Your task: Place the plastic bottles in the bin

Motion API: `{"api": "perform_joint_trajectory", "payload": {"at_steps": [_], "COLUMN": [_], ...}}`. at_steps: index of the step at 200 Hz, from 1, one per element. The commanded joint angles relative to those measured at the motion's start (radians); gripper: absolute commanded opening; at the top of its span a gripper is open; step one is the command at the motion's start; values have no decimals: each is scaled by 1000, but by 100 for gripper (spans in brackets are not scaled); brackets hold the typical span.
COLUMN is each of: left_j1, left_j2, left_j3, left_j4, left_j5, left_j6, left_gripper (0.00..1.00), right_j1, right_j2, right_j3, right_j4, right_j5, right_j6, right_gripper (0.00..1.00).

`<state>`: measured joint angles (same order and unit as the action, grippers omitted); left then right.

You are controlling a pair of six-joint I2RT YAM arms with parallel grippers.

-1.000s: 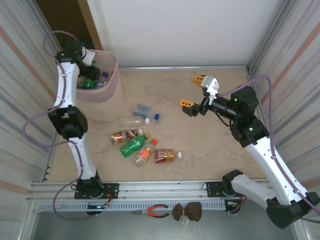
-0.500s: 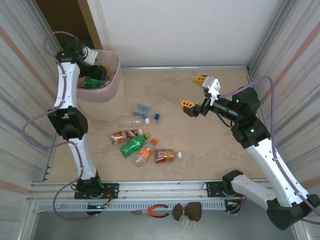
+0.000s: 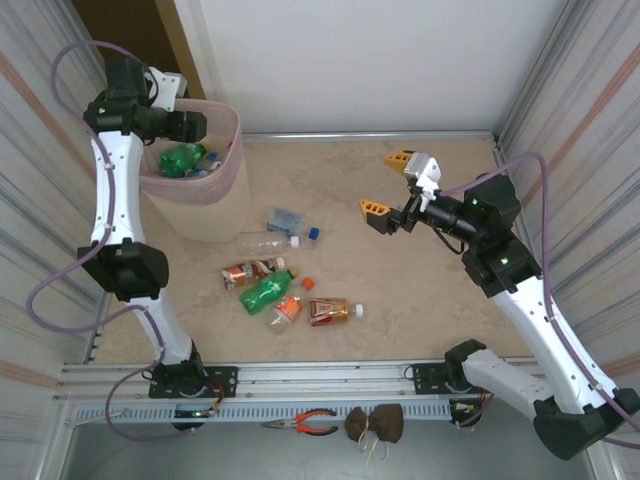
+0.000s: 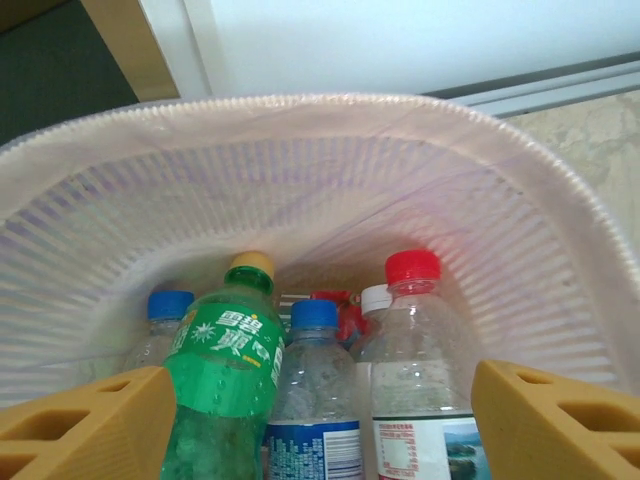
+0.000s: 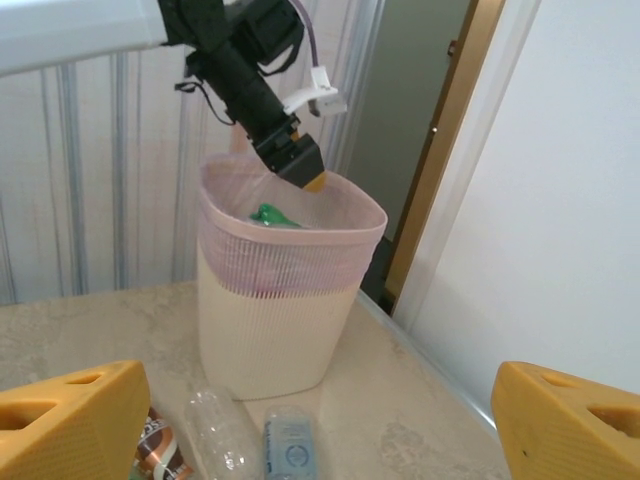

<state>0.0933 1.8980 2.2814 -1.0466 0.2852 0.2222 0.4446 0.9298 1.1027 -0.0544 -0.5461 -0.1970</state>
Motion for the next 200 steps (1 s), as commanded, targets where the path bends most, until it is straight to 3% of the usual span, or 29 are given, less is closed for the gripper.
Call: {"api": "perform_joint_trajectory", "payload": {"at_steps": [1, 44, 117, 200], "left_j1": [-3, -3, -3, -3], "left_j2": [-56, -144, -380, -606], "left_j3": [-24, -89, -390, -757], "left_j4": [25, 42, 168, 329], "left_j5": [45, 107, 244, 361], "left_j6": [-27, -54, -138, -236], "left_gripper": [77, 74, 75, 75], "right_j1": [0, 1, 13, 70], "right_j2": [24, 126, 402, 729], "right_j3": [15, 30, 55, 77], "right_j4": [17, -14, -42, -38], "right_j5": [-15, -5, -113, -61], "right_j6": [-20, -40, -185, -374], "right_gripper": [87, 86, 80, 73]}}
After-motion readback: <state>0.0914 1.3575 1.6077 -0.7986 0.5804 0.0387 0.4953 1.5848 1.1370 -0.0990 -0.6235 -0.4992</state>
